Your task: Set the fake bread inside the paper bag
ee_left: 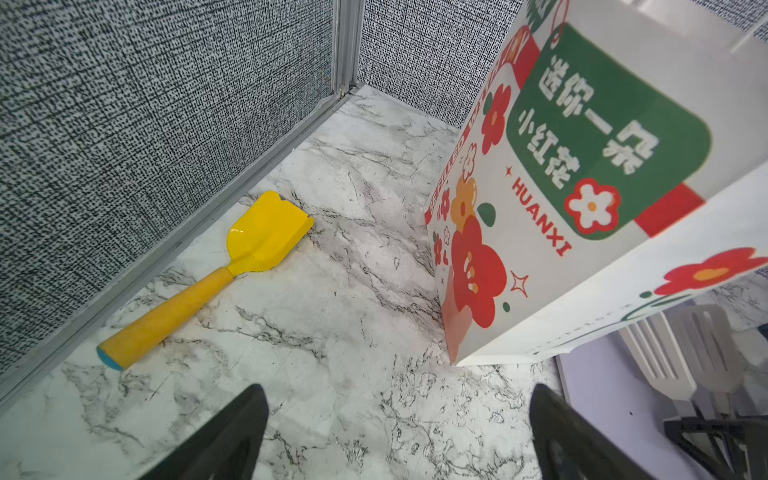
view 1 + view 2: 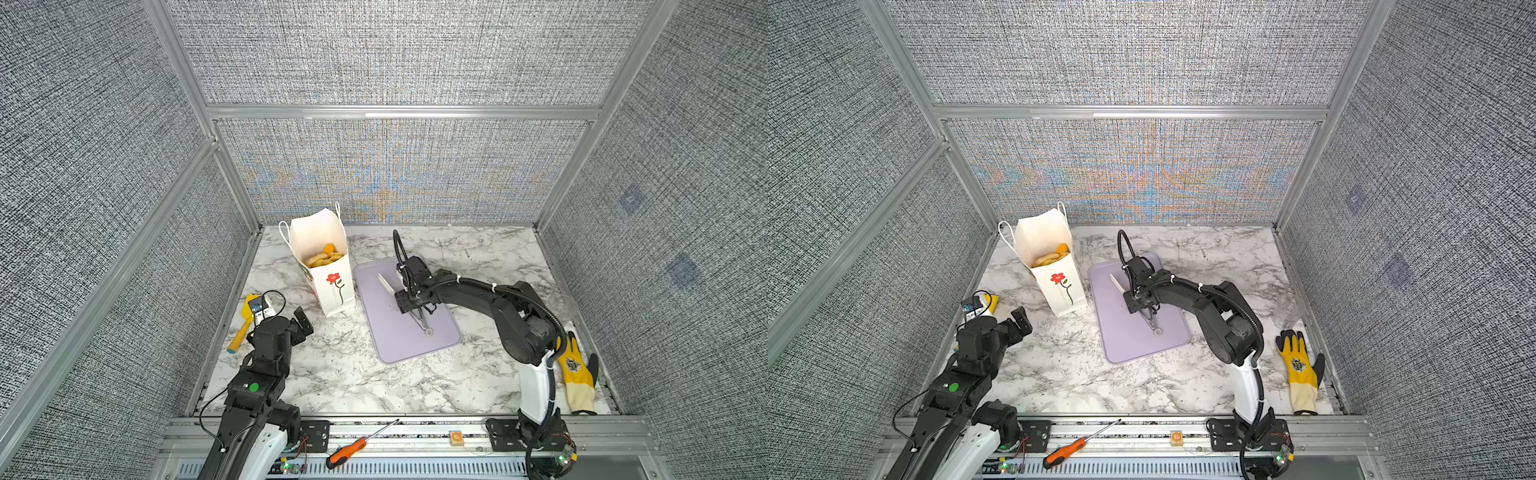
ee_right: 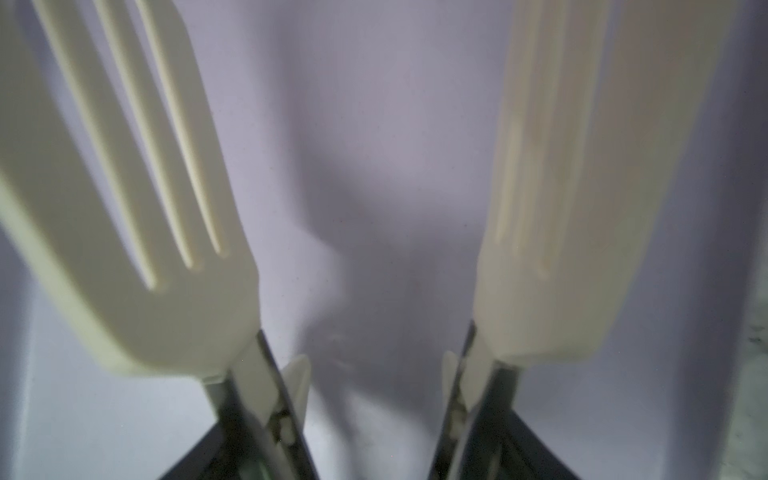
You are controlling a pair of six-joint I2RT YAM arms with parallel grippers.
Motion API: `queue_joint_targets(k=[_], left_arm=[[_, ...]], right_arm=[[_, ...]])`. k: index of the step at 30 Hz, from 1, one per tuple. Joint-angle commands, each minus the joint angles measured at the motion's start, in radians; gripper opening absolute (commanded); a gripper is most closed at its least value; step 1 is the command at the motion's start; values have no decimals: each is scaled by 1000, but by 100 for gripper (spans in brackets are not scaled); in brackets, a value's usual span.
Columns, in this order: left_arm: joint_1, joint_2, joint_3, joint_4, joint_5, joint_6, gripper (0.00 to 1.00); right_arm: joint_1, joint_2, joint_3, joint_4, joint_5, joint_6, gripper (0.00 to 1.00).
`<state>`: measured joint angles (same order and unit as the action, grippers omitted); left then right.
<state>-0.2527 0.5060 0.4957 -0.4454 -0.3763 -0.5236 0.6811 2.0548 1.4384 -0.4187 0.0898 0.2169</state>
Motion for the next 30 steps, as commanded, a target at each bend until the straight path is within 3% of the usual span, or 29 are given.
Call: queue_joint_targets(k=[1,6,14,20,25,30], left_arm=[[0,6,-4,28,-31,-18,99],[4,-11,-27,7,-112,-72,99],[10,-60,-117,28,-206,-130,99],[15,-49,-181,203,-255,-9,99],[22,88,-222,362,-326,81,100],[30,196,-260,638,-350,235,100]], right_arm=[[-1,-11,8,-10,-15,14,81],[-1,-107,-35,4,6,-2,100],[-8,-285,-105,11,103,-126,100],[-133,-469,-392,296,195,-215,99],[-275,-634,-715,663,262,-340,100],[-459,-715,-914,917,176,-361,99]])
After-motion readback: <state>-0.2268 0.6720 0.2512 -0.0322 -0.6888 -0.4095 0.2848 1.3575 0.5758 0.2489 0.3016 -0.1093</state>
